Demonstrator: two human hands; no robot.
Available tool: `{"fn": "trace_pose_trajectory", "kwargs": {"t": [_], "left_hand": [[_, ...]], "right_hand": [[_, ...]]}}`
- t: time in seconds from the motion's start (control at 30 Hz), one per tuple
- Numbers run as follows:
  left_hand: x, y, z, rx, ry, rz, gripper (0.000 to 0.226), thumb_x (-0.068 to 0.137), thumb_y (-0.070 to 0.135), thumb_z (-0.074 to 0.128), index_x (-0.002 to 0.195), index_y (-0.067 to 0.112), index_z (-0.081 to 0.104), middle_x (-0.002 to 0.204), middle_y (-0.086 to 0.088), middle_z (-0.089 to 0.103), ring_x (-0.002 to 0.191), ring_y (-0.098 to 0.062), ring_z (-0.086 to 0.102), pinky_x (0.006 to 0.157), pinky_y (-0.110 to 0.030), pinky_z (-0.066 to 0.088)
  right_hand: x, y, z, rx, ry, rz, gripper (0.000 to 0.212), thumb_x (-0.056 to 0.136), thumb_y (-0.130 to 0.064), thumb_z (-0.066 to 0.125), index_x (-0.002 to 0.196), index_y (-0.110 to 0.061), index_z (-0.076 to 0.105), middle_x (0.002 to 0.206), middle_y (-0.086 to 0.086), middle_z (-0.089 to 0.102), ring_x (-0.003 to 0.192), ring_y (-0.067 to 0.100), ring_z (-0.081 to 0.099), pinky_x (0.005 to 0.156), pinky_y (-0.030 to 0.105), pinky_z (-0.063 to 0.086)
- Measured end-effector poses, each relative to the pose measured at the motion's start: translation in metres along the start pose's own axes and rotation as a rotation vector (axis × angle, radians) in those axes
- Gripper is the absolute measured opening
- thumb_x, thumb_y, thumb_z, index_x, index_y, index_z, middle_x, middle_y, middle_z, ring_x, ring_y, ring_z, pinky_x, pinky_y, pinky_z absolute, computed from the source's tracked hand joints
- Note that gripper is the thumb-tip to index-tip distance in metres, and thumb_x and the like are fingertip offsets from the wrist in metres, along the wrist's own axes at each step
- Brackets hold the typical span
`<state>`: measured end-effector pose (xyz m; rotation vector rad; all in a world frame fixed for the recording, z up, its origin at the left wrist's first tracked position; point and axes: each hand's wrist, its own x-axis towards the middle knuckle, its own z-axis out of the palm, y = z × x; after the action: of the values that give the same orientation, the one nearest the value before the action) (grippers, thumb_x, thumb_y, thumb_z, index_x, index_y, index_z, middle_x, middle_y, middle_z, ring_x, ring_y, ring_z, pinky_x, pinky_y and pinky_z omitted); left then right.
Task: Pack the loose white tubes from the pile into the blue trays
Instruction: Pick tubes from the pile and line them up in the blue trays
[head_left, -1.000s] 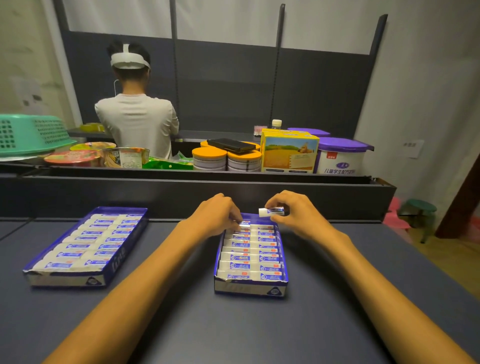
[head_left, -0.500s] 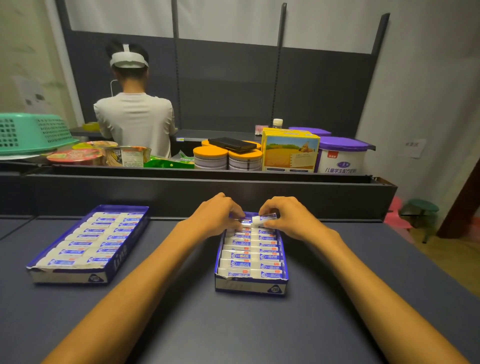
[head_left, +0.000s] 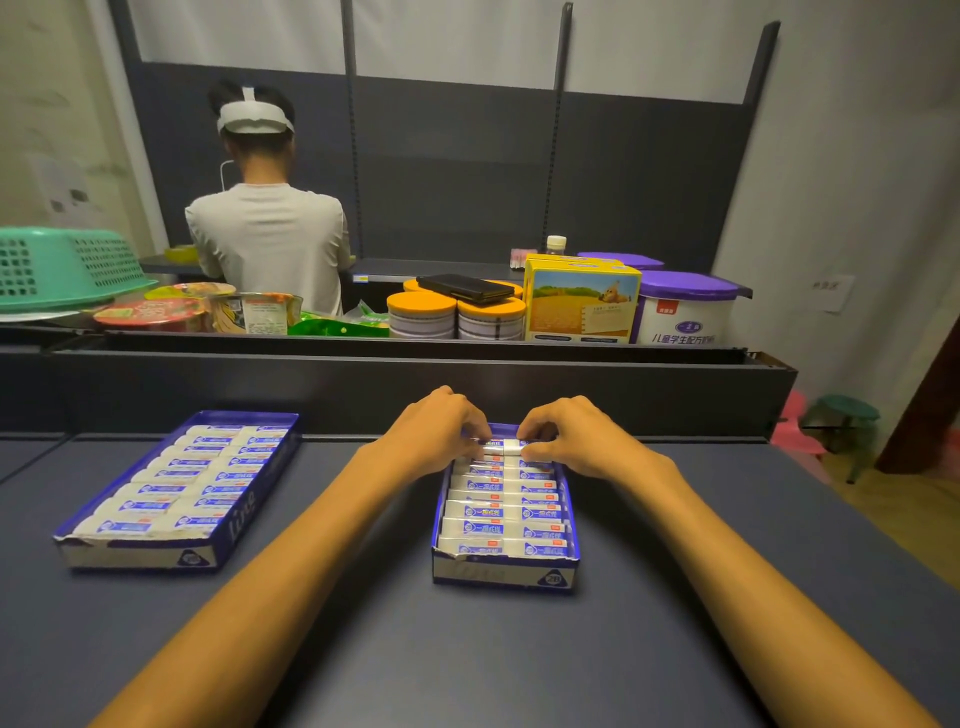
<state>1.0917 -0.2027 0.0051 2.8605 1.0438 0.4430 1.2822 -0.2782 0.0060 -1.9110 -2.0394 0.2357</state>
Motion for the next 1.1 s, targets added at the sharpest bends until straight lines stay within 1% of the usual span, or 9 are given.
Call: {"fn": "trace_pose_trajectory", "kwargs": {"t": [0.2,0.4,0.53,0.63,0.73,0.8,0.9,0.97,1.1], "left_hand": [[0.0,-0.001,0.001,0.008,0.004,-0.003,0.029,0.089,0.03,0.067,0.117,0.025,0.066,0.112,0.005,0.066,0.097,-0.006,0.038,0.079,-0.027,0.043],[0.0,0.0,0.001,-0.002,0.002,-0.003,0.029,0.089,0.03,0.066,0.117,0.024,0.067,0.112,0.005,0.066,0.098,-0.006,0.039,0.082,-0.029,0.045],[0.0,0.002,0.001,-0.001,0.003,-0.007,0.028,0.088,0.03,0.066,0.116,0.023,0.068,0.111,0.006,0.067,0.098,-0.008,0.041,0.081,-0.029,0.044],[0.0,0.004,0.001,0.003,0.0,-0.011,0.028,0.088,0.029,0.067,0.115,0.023,0.069,0.113,0.007,0.067,0.103,-0.01,0.046,0.085,-0.03,0.047],[-0.002,0.006,-0.002,0.016,-0.021,-0.023,0.028,0.087,0.029,0.068,0.114,0.024,0.068,0.113,0.005,0.067,0.102,-0.009,0.047,0.085,-0.032,0.048],[-0.004,0.008,-0.002,0.015,-0.022,-0.035,0.031,0.087,0.03,0.069,0.117,0.023,0.066,0.116,0.005,0.066,0.103,-0.01,0.048,0.082,-0.03,0.047],[-0.014,0.011,-0.008,-0.034,0.035,-0.081,0.041,0.086,0.034,0.069,0.125,0.022,0.061,0.119,0.003,0.063,0.102,-0.008,0.049,0.08,-0.027,0.045],[-0.026,0.01,-0.015,-0.055,0.112,-0.127,0.047,0.086,0.037,0.068,0.13,0.023,0.057,0.125,0.002,0.062,0.11,-0.012,0.053,0.087,-0.031,0.049],[-0.064,-0.001,-0.03,-0.028,0.199,-0.223,0.055,0.087,0.041,0.066,0.136,0.024,0.05,0.134,0.002,0.054,0.122,-0.016,0.049,0.098,-0.038,0.046]], "right_hand": [[-0.002,-0.003,-0.002,-0.154,0.039,-0.036,0.032,0.087,-0.035,0.069,0.116,-0.021,0.067,0.114,-0.003,0.065,0.108,0.012,0.056,0.091,0.03,0.049],[0.0,-0.004,-0.003,-0.144,0.012,-0.031,0.03,0.087,-0.032,0.069,0.115,-0.02,0.068,0.115,-0.001,0.067,0.107,0.012,0.057,0.089,0.032,0.053],[-0.001,-0.005,-0.001,-0.142,0.036,-0.026,0.031,0.086,-0.034,0.069,0.114,-0.021,0.068,0.114,-0.003,0.068,0.106,0.012,0.057,0.089,0.03,0.052],[-0.003,-0.005,0.0,-0.15,0.059,-0.029,0.031,0.087,-0.035,0.069,0.115,-0.021,0.068,0.115,-0.003,0.068,0.106,0.012,0.056,0.089,0.031,0.051],[-0.007,-0.007,-0.002,-0.131,0.059,-0.02,0.033,0.087,-0.036,0.069,0.117,-0.022,0.066,0.116,-0.004,0.066,0.106,0.012,0.055,0.088,0.032,0.052],[-0.012,-0.008,-0.005,-0.097,0.096,-0.014,0.038,0.086,-0.037,0.069,0.121,-0.024,0.062,0.118,-0.004,0.064,0.107,0.012,0.054,0.089,0.032,0.051],[-0.021,-0.007,-0.015,-0.028,0.209,-0.014,0.042,0.087,-0.038,0.068,0.126,-0.026,0.057,0.119,-0.005,0.061,0.105,0.009,0.054,0.085,0.027,0.048],[-0.028,-0.007,-0.022,0.025,0.262,-0.009,0.042,0.088,-0.037,0.066,0.127,-0.026,0.056,0.12,-0.005,0.061,0.104,0.008,0.055,0.083,0.025,0.047],[-0.036,-0.017,-0.018,0.027,0.26,-0.025,0.047,0.09,-0.036,0.065,0.133,-0.027,0.049,0.13,-0.003,0.057,0.115,0.013,0.053,0.095,0.034,0.047]]}}
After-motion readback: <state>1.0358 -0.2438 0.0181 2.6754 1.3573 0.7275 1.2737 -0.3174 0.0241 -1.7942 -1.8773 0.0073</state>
